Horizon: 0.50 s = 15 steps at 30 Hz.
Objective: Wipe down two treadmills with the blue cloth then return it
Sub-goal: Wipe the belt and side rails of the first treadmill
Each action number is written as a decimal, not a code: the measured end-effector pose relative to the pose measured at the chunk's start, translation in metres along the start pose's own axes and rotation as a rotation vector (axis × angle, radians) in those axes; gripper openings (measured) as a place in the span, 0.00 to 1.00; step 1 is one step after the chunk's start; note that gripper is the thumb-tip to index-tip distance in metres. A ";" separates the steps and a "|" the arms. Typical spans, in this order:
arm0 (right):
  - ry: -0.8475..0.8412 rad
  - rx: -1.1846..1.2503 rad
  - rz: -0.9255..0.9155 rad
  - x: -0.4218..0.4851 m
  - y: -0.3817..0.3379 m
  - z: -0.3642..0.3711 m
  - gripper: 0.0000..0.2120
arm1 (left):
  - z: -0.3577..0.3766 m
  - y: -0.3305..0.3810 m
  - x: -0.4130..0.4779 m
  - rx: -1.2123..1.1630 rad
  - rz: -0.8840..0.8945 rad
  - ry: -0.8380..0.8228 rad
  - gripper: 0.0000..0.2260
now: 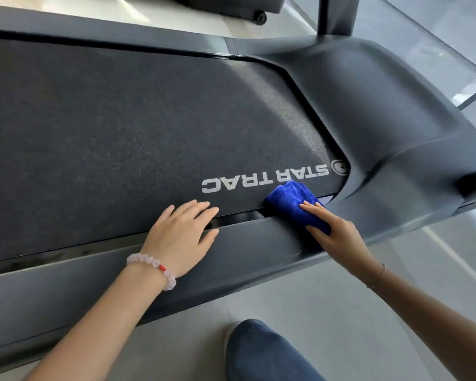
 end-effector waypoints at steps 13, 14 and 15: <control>-0.243 0.023 -0.306 -0.065 -0.134 0.075 0.27 | -0.060 -0.079 -0.121 0.208 -0.118 0.081 0.24; -0.268 0.020 -0.343 -0.070 -0.147 0.083 0.26 | -0.065 -0.088 -0.133 0.221 -0.139 0.082 0.25; -0.298 0.021 -0.376 -0.075 -0.161 0.091 0.26 | -0.070 -0.097 -0.145 0.234 -0.163 0.083 0.25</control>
Point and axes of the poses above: each hand's wrist, its own x-axis towards the middle knuckle, its own z-axis out of the palm, y = z × x, the point moved 10 cm from there along x, towards the middle knuckle, and after that the axes turned 8 degrees about y, right-handed, at the moved point
